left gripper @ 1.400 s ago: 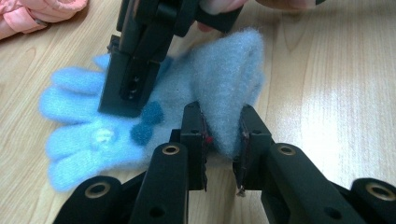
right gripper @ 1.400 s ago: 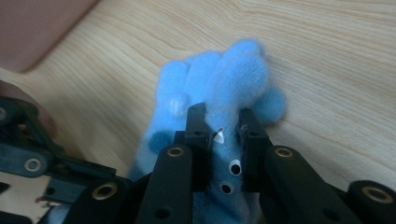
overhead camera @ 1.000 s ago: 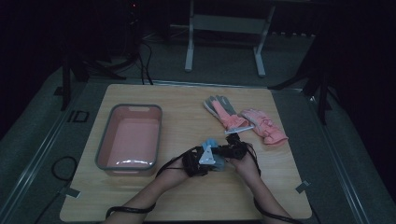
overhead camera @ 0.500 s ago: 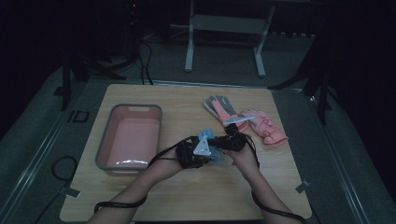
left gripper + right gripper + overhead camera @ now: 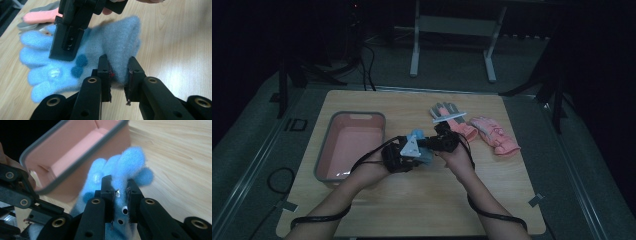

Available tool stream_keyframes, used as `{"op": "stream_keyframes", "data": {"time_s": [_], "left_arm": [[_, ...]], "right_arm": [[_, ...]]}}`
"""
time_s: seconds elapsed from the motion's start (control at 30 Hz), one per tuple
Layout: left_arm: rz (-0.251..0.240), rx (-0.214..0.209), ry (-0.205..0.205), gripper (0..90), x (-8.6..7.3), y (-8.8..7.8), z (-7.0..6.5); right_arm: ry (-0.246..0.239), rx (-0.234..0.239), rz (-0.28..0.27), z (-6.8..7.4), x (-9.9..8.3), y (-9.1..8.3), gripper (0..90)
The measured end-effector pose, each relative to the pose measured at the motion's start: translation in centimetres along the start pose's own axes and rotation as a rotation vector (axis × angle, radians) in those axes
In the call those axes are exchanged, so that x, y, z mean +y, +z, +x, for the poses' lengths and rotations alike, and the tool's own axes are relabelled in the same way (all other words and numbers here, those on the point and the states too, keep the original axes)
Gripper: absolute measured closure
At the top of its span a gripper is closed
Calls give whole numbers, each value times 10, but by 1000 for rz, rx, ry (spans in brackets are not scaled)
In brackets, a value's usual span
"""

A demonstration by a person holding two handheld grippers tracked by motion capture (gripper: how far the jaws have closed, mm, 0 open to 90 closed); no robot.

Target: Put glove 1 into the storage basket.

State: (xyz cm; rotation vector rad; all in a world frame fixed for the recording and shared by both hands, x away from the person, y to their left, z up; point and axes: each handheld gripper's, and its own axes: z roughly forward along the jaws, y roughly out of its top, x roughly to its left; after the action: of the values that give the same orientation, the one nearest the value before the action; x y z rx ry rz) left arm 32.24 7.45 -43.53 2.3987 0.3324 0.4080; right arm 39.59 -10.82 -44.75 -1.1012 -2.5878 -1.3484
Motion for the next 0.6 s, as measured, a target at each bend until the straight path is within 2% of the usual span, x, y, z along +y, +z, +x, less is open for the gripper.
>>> {"op": "stream_keyframes", "data": {"time_s": [0.3,0.6], "left_arm": [[14,38,-13,776,-19,-32,14],[56,68,-22,776,-44,-63,24]], "right_arm": [[-31,36,1,21,29,22,807],[-58,76,2,46,49,52,808]]}}
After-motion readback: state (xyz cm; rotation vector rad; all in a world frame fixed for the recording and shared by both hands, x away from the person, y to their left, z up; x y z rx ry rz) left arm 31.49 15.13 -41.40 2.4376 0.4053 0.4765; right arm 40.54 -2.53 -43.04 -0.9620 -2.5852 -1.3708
